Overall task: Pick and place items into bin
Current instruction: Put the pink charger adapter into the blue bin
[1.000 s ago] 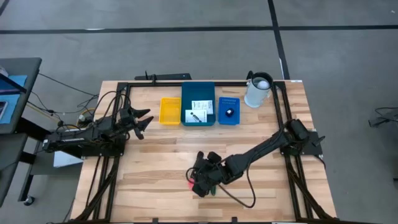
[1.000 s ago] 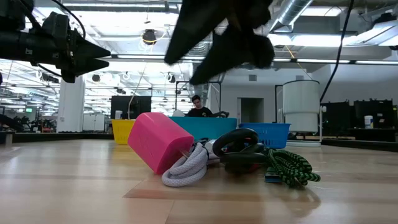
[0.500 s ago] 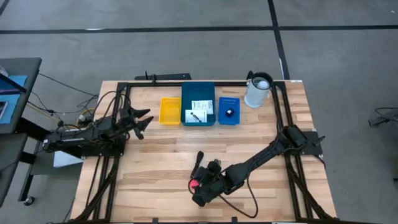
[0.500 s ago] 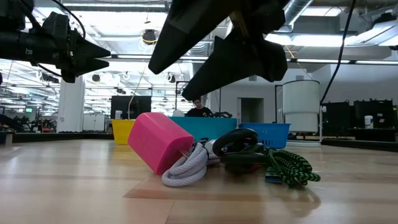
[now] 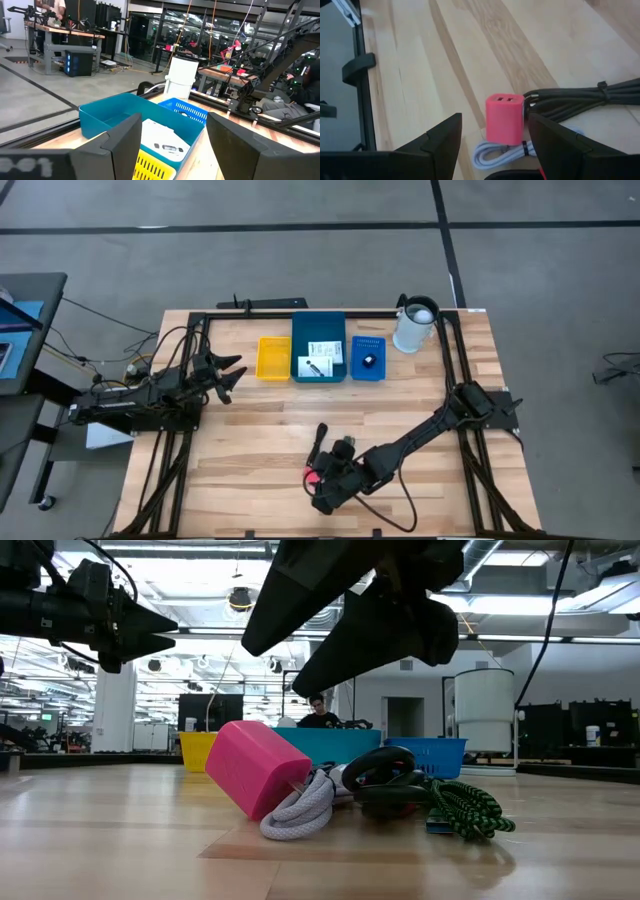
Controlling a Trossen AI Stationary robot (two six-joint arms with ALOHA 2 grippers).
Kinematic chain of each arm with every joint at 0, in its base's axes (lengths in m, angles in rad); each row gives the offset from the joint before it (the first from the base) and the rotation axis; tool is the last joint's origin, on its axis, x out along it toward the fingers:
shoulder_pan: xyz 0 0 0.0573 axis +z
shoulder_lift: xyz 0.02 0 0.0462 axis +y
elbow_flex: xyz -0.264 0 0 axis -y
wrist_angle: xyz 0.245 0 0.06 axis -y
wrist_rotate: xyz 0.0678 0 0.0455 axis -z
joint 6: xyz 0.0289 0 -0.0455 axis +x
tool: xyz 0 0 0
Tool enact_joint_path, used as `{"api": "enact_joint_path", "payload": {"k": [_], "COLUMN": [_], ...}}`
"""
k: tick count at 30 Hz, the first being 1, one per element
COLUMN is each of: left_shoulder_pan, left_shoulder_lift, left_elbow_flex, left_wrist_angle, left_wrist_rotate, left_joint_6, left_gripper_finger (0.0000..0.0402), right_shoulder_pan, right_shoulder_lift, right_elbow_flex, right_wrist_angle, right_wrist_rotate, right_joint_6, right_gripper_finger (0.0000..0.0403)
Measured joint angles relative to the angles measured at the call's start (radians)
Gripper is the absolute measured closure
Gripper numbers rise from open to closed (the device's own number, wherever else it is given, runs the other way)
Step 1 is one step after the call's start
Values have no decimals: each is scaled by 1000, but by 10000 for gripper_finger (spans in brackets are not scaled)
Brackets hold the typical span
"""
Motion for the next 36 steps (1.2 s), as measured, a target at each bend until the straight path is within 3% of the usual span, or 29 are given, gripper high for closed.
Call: {"api": "enact_joint_path", "payload": {"k": [14,36], "left_shoulder_pan": [0,0], "left_shoulder_lift": [0,0], "left_elbow_flex": [0,0], "left_wrist_angle": [0,0], "left_wrist_rotate": [0,0], "left_joint_6": [0,0], "left_gripper_finger": [189,189], "right_shoulder_pan": [-1,-5], "right_shoulder_lift": [-2,63], "right_elbow_flex": [120,122], "right_wrist_angle": [-174,-149], "right_wrist_rotate": [-1,-5], "right_joint_6": [-31,-18], "right_gripper_finger": [178,178]}}
